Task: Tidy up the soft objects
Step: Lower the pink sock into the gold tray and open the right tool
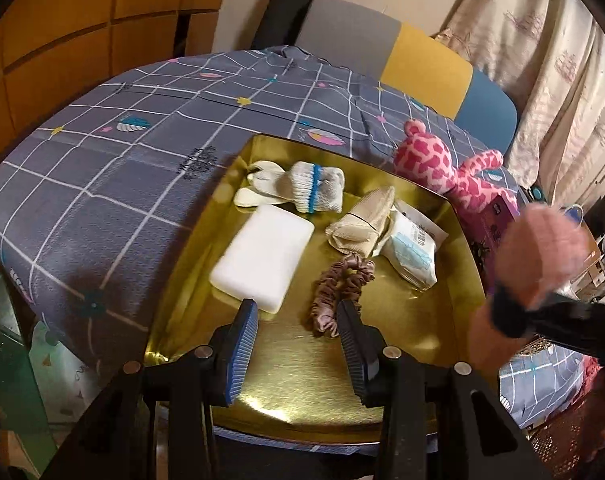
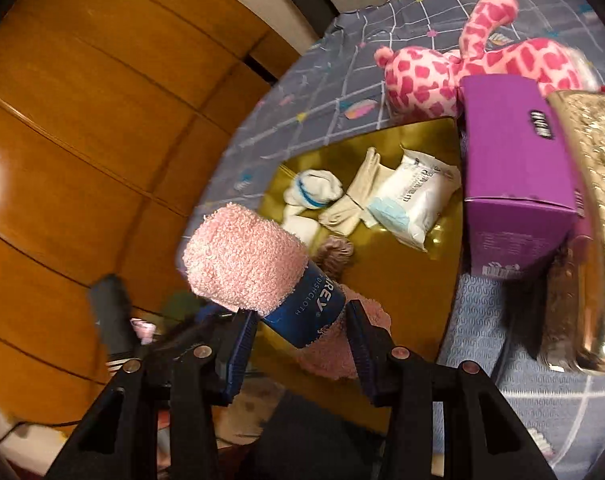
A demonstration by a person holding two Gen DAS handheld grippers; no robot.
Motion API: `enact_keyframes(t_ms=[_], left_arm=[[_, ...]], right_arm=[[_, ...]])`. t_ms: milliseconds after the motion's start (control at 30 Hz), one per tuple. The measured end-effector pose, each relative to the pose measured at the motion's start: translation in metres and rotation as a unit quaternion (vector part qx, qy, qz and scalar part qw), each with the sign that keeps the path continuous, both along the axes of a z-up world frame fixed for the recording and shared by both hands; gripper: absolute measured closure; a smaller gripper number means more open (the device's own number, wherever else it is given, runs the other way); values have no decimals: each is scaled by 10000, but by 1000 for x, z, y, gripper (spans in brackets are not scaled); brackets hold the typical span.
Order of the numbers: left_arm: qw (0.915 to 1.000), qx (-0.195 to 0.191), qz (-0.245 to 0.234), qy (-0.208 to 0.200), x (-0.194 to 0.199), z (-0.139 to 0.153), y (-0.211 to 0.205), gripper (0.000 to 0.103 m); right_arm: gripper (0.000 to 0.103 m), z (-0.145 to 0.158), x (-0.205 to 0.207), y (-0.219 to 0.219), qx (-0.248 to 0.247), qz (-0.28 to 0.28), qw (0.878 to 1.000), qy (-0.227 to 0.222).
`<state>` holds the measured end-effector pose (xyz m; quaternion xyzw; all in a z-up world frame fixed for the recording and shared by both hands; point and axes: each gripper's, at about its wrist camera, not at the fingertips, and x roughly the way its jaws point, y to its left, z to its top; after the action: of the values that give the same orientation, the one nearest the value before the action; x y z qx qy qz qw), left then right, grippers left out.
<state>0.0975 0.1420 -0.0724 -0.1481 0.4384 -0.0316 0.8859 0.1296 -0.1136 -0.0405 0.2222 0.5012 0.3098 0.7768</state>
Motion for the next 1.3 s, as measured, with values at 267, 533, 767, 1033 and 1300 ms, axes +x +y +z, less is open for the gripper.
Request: enact_keyframes(t_ms=[267, 533, 767, 1033, 1300], left_arm=[[9999, -135, 59, -56, -7, 3, 10, 62], [9996, -253, 116, -60, -11, 3, 15, 62], [9993, -378, 41, -34, -11, 0, 11, 62], [9990, -417, -184, 18, -9, -1, -8, 62], [9957, -645, -662, -66, -3, 4, -37, 62]], right_arm=[[57, -32, 28, 43, -1282, -281, 9913, -50], [39, -47, 45, 46, -1666, -914, 9817, 94], [38, -23, 34, 46, -1757, -802, 9798, -512], [38, 5, 11, 48, -1778, -529, 9761, -1135], [38, 37, -6, 18, -1814, -710, 9668, -1652]])
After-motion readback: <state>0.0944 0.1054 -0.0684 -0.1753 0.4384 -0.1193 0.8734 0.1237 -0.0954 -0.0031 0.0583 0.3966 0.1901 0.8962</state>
